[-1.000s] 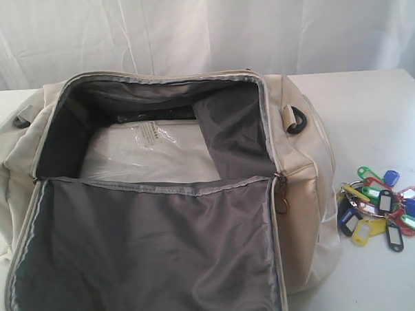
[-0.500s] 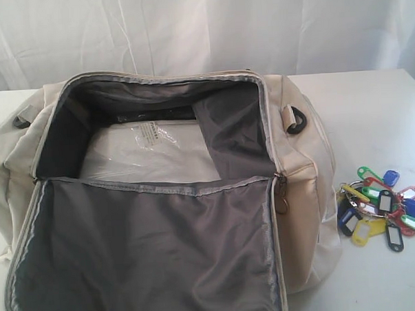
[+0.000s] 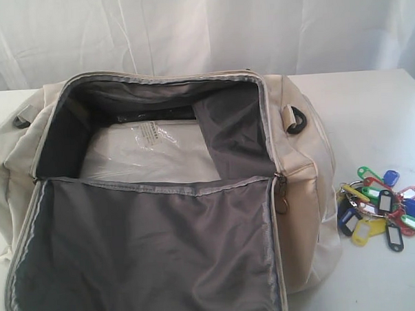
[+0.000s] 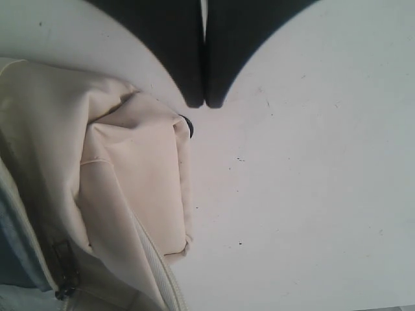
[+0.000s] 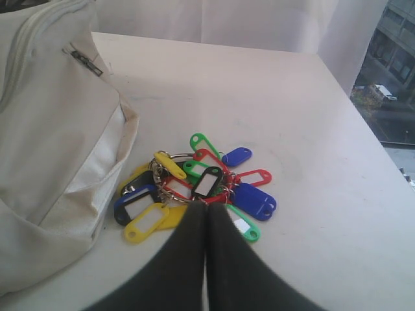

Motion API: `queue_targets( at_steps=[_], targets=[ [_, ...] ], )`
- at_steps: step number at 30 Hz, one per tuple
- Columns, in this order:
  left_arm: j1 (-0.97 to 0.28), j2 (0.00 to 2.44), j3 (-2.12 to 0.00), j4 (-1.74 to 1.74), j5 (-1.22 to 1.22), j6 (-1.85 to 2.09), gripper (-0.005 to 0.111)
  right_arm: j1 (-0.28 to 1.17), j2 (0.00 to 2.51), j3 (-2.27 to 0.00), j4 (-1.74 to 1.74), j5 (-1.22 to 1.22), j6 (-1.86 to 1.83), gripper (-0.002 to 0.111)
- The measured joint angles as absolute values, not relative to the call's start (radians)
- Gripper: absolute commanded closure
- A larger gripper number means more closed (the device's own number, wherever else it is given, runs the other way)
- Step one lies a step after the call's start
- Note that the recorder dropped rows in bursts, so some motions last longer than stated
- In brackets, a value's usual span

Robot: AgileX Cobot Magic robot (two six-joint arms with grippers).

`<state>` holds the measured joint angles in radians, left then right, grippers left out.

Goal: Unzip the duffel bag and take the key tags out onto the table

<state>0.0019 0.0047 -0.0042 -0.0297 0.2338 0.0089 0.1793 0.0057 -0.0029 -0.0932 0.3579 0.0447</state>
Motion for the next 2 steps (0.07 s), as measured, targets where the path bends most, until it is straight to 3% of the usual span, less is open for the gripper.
queue_targets(
  at_steps=[2],
  targets=[
    [0.002,0.005,-0.004,-0.030,0.234,0.009,0.107,0.179,0.006,-0.003,-0.093,0.358,0.045,0.108]
  ],
)
